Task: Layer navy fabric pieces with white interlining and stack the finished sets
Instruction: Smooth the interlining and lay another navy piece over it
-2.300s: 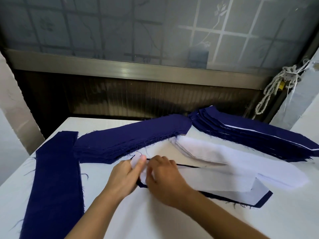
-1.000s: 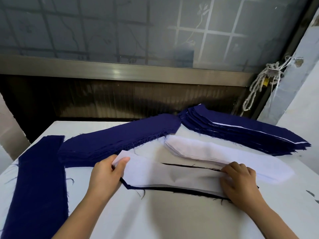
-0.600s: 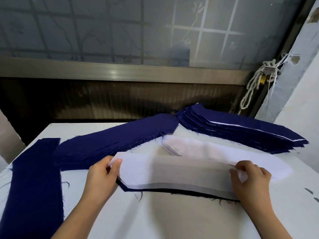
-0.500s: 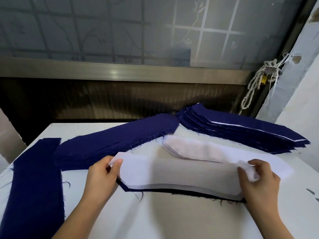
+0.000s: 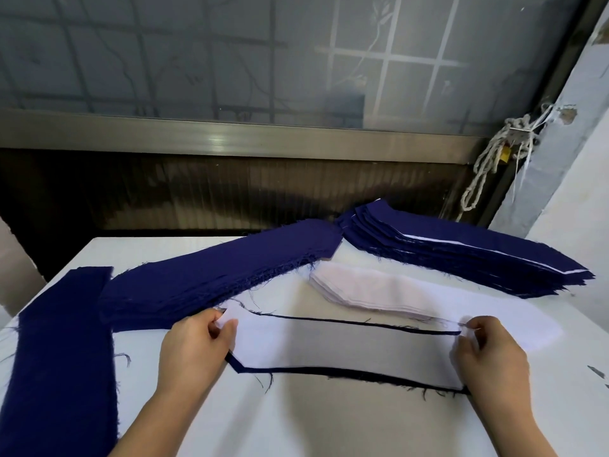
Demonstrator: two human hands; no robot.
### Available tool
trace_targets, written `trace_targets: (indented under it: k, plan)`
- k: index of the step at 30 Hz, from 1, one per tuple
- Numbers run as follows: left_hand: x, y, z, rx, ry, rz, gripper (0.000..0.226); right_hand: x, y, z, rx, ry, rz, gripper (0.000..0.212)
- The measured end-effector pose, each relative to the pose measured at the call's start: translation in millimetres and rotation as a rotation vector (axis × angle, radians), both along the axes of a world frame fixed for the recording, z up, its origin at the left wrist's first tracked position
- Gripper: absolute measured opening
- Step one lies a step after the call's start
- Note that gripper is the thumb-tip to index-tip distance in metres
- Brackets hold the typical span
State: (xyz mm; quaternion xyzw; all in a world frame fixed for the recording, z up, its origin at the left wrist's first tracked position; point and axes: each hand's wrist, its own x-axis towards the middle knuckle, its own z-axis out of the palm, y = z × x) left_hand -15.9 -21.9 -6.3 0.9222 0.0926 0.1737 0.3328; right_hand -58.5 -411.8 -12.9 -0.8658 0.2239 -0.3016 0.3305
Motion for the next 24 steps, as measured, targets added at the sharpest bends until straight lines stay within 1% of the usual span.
trace_targets:
  k: [6,12,14,15,17,20,21,22,24]
  plan:
    - [0,-2,0,0.048,0.017,0.006,0.031,1,-1,0,-0.072,0.081,-0.044,0.024]
    - [0,0,-1,0.052,0.014,0.028,0.030,2,0,-1,-0.116,0.065,-0.055,0.022]
    - [-1,-1,-1,0.064,0.016,0.044,0.025,2,0,0,-0.110,0.067,-0.062,0.023]
    - [-2,-3,0,0.073,-0.003,0.059,0.020,2,0,0,-0.112,0.070,-0.067,0.024]
    - [-5,-1,2,0.099,-0.101,0.099,0.015,2,1,2,-0.107,0.073,-0.078,0.026]
    - [-3,10,7,0.212,-0.292,0.223,0.020,0,3,7,-0.083,0.067,-0.094,0.031]
    - [-1,15,9,0.242,-0.324,0.275,0.022,-1,4,8,-0.084,0.064,-0.097,0.034]
    - [0,21,10,0.249,-0.314,0.326,0.028,-2,5,8,-0.088,0.062,-0.097,0.035]
    - [4,32,10,0.202,-0.212,0.397,0.050,-2,6,9,-0.097,0.066,-0.090,0.034]
